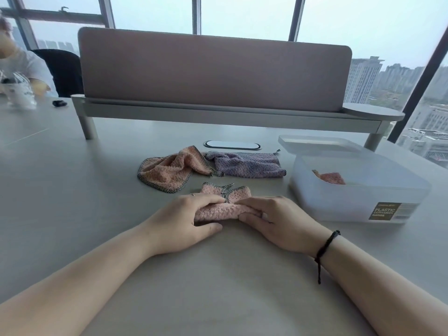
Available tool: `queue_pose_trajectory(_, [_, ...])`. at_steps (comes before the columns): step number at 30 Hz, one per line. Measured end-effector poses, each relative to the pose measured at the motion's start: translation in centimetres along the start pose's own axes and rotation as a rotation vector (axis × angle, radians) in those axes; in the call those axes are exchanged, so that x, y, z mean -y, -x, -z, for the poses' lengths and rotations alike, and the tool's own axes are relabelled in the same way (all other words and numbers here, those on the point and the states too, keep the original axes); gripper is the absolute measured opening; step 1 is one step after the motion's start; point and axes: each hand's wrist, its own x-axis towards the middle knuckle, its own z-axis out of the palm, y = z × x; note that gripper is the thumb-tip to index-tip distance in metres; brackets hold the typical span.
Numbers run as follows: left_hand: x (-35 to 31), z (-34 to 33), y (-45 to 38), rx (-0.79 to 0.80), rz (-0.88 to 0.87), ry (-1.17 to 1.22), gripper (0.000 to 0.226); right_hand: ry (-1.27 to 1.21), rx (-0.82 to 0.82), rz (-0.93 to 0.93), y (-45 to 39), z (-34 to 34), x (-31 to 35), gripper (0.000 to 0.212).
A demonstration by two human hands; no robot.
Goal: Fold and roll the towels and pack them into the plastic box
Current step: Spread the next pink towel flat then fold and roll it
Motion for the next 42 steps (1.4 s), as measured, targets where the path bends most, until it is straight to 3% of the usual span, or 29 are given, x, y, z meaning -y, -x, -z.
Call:
queue_pose_trajectory(4, [0.6,0.1,-0.2,-0.141,0.005,0.198,0.028,-0.218,-0.161,-0.084,0.1,0.1,0.5,0.023])
queue_pose_trajectory(8, [0.9,0.2,-0.6,-0.259,0.053,0.235,0.010,-0.311,-0.147,-0.185,-0.1,-0.2,0.5,0.028])
queue_pose_trajectory(16, [1.6,-0.5,-1.8,-0.206,0.211,0.147,0.032,-0.294,-0.216,-0.376,-2.1,-1.6,0.2,0.022])
queue_pose_trajectory(22, [1.5,-0.6,-1.7,-0.151,0.332,-0.020,0.037,-0.017,-0.120,-0.379,-1.9,-1.7,0.6,0.034])
queue_pose_trajectory(26, [1.8,-0.4,-1.5,-0.132,0.360,-0.086,0.042,-0.061,-0.082,-0.396,-1.9,-1.6,0.3,0.038])
queue_pose_trajectory(33, [1.7,-0.2,-1.5,-0.193,0.305,0.129,0.007,-0.197,-0.080,-0.393,-1.7,-1.0,0.3,0.044])
queue_pose_trajectory(39, [1.9,-0.2,-1.6,-0.221,0.313,0.155,0.005,-0.200,-0.068,-0.373,-1.7,-1.1,0.1,0.056])
queue_pose_trajectory(42, [1.8,-0.2,-1.5,-0.243,0.310,0.138,0.007,-0.193,-0.057,-0.365,-1.6,-1.1,0.2,0.051])
